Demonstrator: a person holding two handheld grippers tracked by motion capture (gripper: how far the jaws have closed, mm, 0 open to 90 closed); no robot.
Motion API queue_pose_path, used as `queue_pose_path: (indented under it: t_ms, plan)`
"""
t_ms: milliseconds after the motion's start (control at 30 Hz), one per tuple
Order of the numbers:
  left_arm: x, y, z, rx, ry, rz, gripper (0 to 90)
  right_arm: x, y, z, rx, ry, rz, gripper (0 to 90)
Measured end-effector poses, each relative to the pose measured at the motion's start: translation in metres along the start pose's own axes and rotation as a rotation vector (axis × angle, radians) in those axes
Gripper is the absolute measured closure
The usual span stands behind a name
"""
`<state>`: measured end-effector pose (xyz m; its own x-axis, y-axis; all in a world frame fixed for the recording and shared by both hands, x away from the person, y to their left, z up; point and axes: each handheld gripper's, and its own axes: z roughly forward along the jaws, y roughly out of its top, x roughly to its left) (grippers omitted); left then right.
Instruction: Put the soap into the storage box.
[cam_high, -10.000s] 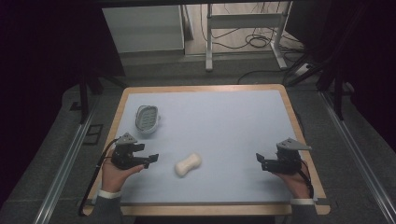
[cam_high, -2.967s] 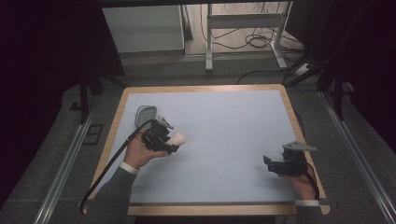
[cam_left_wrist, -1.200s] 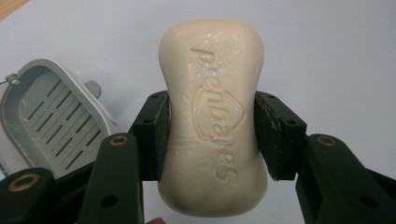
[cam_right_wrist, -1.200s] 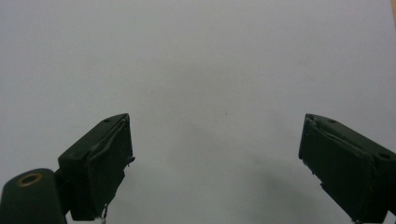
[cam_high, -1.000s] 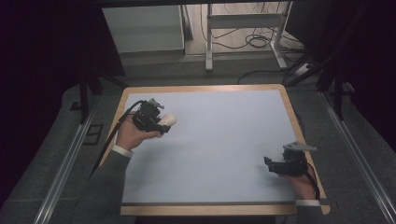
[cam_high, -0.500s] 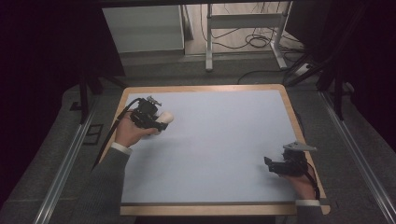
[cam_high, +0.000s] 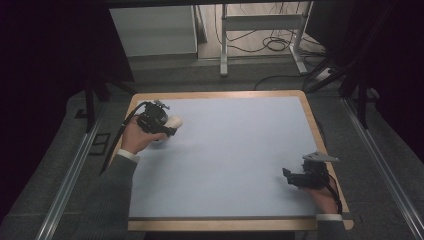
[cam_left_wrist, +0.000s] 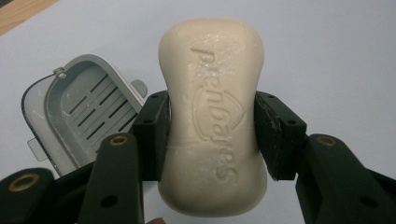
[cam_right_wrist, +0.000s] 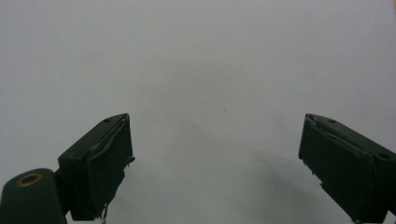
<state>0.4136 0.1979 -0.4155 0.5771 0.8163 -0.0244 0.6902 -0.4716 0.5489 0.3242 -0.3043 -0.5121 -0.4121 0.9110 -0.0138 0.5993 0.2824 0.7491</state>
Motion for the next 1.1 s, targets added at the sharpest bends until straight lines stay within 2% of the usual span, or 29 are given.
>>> queue_pose_path:
  t_ms: [100, 300, 667, 933, 1100]
  plan:
    - [0.007, 0.002, 0.001, 0.0, -0.001, -0.025, 49.4, 0.0, 0.0, 0.0, -0.002, -0.004, 0.0, 9.6]
    - [0.018, 0.004, 0.005, 0.013, 0.021, -0.047, 49.4, 0.0, 0.001, -0.001, -0.007, -0.002, 0.001, 9.6]
    - [0.027, 0.006, 0.011, 0.024, 0.036, -0.074, 49.4, -0.001, 0.0, -0.002, -0.007, -0.003, 0.006, 9.6]
    - [0.037, 0.006, 0.016, 0.033, 0.052, -0.11, 49.4, -0.002, 0.0, -0.002, -0.006, -0.002, 0.006, 9.6]
    - [0.044, 0.005, 0.021, 0.057, 0.053, -0.127, 49.4, -0.002, 0.0, -0.002, -0.006, -0.001, 0.005, 9.6]
